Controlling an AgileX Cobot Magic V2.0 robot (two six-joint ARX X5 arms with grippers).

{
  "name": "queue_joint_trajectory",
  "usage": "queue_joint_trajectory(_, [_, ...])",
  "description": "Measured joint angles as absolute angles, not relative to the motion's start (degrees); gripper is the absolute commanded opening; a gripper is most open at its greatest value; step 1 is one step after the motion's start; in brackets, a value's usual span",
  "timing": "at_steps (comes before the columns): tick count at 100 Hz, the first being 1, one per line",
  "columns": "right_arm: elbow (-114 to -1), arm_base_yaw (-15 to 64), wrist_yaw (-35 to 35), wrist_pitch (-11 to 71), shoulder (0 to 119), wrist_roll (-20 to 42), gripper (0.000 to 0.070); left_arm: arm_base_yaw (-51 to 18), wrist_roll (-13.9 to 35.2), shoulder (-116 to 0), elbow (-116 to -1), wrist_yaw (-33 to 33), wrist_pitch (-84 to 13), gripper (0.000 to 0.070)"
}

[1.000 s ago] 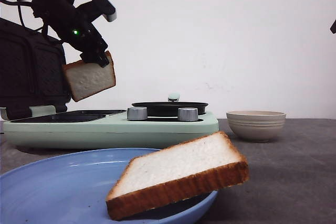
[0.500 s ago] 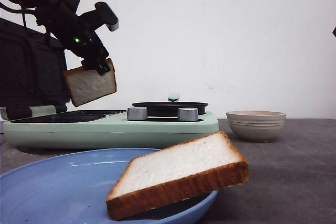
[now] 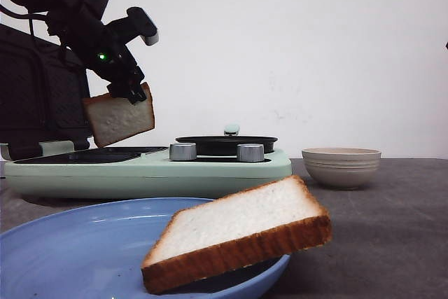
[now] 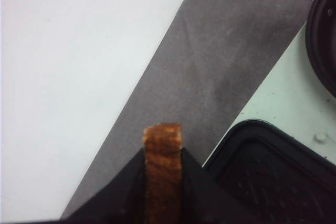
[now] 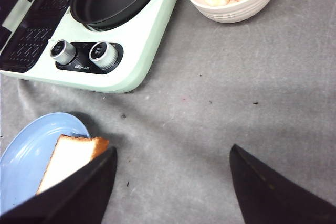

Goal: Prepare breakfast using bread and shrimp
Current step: 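Carry the bread with the left gripper onto the farther grill plate and release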

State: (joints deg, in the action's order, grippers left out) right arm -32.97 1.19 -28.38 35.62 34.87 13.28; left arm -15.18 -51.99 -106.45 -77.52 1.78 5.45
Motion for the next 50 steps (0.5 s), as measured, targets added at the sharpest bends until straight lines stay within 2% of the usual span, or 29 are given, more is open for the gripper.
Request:
queue_joint_trajectory(34, [-33.0, 1.2, -28.3, 35.6, 34.9, 13.3, 0.0422, -15.3, -51.7, -106.5, -77.5, 3.0, 0.4, 0.0007])
queue_joint_trajectory(43, [-33.0, 1.2, -28.3, 35.6, 34.9, 13.3, 0.0422, -15.3, -51.7, -106.5, -77.5, 3.1, -1.0, 0.0091])
queue_joint_trajectory(50, [-33.0, 1.2, -28.3, 35.6, 34.9, 13.3, 0.0422, -15.3, -51.7, -106.5, -77.6, 3.2, -2.7, 0.0181])
